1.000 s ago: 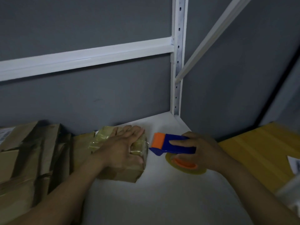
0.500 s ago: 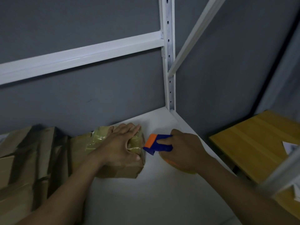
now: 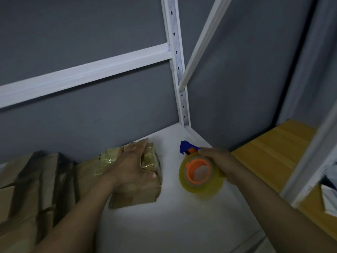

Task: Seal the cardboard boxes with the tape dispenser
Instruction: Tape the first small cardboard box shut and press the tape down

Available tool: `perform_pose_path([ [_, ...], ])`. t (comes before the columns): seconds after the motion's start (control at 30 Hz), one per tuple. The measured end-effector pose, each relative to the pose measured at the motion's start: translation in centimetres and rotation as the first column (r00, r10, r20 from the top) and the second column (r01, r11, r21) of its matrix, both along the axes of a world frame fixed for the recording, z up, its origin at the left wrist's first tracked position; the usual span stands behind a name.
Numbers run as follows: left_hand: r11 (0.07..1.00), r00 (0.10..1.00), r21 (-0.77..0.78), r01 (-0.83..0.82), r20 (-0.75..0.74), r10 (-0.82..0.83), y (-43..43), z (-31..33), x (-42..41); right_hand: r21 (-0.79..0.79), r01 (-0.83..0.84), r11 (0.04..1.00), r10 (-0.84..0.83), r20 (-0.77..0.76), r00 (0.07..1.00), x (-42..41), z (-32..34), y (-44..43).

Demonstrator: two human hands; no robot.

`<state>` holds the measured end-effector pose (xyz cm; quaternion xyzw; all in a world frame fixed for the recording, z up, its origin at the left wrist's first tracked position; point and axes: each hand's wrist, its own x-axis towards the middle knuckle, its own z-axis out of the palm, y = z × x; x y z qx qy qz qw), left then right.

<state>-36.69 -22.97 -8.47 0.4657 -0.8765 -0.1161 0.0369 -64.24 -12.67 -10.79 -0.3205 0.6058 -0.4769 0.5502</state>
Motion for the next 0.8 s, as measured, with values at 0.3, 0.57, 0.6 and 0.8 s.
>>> perform_pose_path([
  [0.3, 0.992, 0.991, -0.027, 0.122, 0.056, -0.121, -1.5, -0.5, 2.1, -0.233, -0.035, 0.972, -0.167, -0.787, 0.594, 4.0, -1.0, -1.5],
  [0.57, 0.991, 0.992, -0.064, 0.115, 0.055, -0.111, -0.8, -0.8, 2.1, 0.075, 0.036, 0.997, -0.056, 0.286, 0.957, 11.3, 0.6, -6.3],
  [0.6, 0.991, 0.992, -0.069, 0.113, 0.055, -0.110, -0.7, -0.9, 2.1, 0.057, 0.107, 0.993, -0.120, 0.319, 0.940, 11.1, 0.3, -6.6],
  [0.8, 0.988, 0.990, -0.090, 0.125, 0.074, -0.118, -0.8, -0.9, 2.1, 0.016, 0.224, 0.974, -0.224, 0.125, 0.966, 13.0, -1.2, -6.5],
])
